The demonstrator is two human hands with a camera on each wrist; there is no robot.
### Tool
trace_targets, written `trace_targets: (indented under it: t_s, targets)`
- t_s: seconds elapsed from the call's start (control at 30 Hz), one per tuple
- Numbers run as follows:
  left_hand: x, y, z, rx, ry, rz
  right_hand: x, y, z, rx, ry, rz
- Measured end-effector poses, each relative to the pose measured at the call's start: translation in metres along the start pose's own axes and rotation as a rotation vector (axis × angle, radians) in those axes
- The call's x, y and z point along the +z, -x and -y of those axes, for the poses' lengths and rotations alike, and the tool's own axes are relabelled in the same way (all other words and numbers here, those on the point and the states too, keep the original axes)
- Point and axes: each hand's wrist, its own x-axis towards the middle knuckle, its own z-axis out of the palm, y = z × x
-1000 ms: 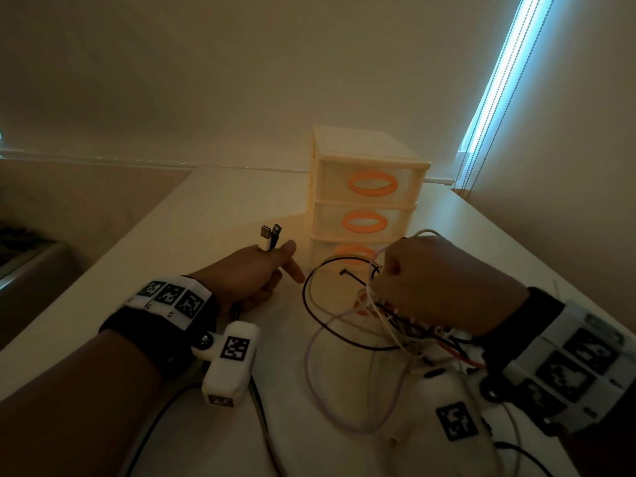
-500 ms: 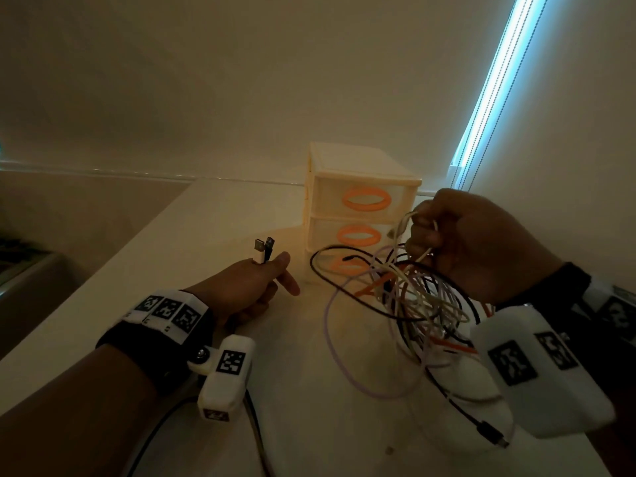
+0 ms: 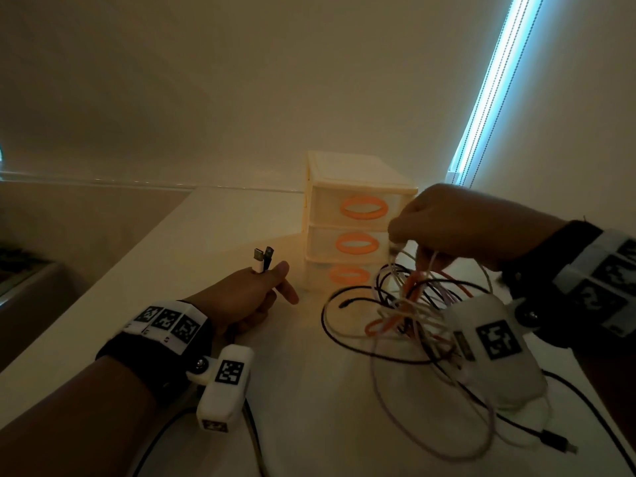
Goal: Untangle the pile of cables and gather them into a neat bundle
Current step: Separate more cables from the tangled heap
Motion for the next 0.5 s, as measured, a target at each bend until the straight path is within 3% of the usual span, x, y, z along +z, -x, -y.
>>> trace_targets:
  t_s: [0.13, 0.2, 0.27, 0.5]
  targets:
    - [-0.003, -0.002, 0.003, 0.014, 0.056, -0.01, 0.007, -0.01, -0.007, -0.066, -0.537, -0.108]
    - [-0.003, -0.002, 0.005, 0.031, 0.084, -0.019, 0.015, -0.012, -0.008, -0.052, -0.891, -0.043]
    - [-0.003, 0.0, 0.003, 0.066, 0.11, -0.044, 0.026, -0.012, -0.009, -0.064, -1.086, 0.023]
    - [0.01, 0.023, -0.024, 0.403, 0.258, -0.084, 0.08, -0.009, -0.012, -0.171, -0.669, -0.053]
